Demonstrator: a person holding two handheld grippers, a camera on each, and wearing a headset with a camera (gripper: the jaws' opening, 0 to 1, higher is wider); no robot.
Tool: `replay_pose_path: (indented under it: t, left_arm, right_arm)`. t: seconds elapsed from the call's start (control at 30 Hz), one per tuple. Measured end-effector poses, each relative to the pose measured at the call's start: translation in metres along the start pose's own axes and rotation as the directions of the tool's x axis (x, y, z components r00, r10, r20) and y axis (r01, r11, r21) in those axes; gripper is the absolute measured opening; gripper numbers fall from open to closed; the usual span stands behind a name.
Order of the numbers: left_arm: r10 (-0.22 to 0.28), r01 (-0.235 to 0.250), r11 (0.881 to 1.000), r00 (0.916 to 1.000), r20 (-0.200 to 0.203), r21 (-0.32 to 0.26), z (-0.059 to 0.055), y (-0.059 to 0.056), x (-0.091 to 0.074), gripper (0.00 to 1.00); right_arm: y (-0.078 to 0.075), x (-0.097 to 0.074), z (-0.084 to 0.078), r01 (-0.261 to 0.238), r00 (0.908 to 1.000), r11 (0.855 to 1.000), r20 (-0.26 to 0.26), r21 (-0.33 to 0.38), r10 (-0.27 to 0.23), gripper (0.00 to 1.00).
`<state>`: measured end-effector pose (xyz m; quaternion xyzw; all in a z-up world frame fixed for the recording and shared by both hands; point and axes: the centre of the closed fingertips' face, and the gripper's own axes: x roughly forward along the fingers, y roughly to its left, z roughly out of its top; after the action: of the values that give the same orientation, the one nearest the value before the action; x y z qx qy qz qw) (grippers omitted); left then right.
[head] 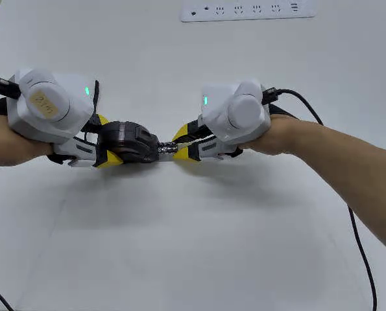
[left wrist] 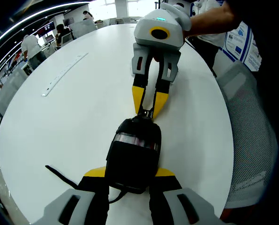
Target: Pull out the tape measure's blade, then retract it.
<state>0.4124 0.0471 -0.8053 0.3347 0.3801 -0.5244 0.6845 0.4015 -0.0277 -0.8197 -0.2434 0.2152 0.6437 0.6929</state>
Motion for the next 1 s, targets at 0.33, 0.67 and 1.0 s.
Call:
replay_pose_path:
  t: [0.33, 0.67, 1.0]
  left_arm:
    - [-0.001, 0.001, 1.0, 1.0, 0.0, -0.005, 0.0, -0.001, 0.001, 0.3]
    - [-0.003, 0.003, 1.0, 1.0, 0.002, -0.008, 0.0, -0.001, 0.001, 0.3]
    - [-0.005, 0.005, 1.0, 1.0, 0.003, -0.009, 0.0, -0.001, 0.002, 0.3]
  right_arm:
    - [0.0, -0.008, -0.006, -0.001, 1.0, 1.0, -0.006, 0.0, 0.001, 0.11]
    - [0.0, -0.014, -0.01, -0.004, 1.0, 1.0, -0.006, 0.008, 0.004, 0.11]
    - [0.002, -0.021, -0.016, -0.006, 0.9999, 1.0, -0.009, 0.011, 0.006, 0.11]
